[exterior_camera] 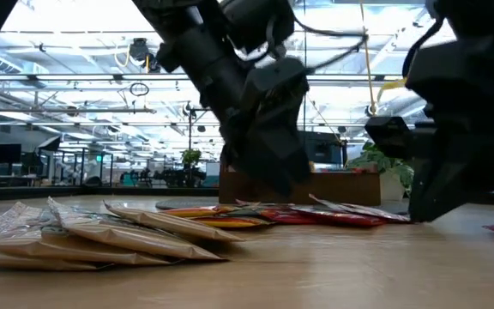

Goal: Pick & Place Tea
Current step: Put the red tea bag to the right section into the wooden organizer

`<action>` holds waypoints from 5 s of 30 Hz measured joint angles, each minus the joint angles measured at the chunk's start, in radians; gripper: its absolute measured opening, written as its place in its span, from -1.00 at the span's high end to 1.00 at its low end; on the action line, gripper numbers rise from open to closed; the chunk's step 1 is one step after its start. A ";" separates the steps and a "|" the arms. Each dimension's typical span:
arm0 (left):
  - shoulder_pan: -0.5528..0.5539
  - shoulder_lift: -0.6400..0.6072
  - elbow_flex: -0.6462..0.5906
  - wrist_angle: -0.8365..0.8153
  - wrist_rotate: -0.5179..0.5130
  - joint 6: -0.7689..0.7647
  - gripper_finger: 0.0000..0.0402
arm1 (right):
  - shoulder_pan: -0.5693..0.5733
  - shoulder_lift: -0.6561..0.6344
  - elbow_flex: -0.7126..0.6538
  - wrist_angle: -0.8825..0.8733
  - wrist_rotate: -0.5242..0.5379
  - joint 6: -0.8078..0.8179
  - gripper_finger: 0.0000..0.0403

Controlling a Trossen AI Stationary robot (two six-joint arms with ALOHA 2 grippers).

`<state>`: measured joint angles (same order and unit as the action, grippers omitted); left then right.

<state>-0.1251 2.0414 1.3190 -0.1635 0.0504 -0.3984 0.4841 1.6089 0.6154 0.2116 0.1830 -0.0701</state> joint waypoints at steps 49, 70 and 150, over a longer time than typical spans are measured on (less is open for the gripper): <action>0.022 0.069 0.000 0.174 0.062 0.050 0.35 | -0.086 0.092 -0.141 0.380 -0.025 0.001 1.00; 0.003 -0.030 0.044 -0.045 0.015 0.300 0.99 | -0.039 -0.029 -0.145 0.410 0.134 0.017 0.77; -0.336 -0.397 -0.105 0.324 -0.524 0.672 -0.06 | -0.024 -0.283 -0.318 1.209 -0.062 -0.238 0.94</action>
<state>-0.4613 1.6443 1.2138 0.1602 -0.4731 0.2732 0.4602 1.3259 0.2977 1.4209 0.1213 -0.3080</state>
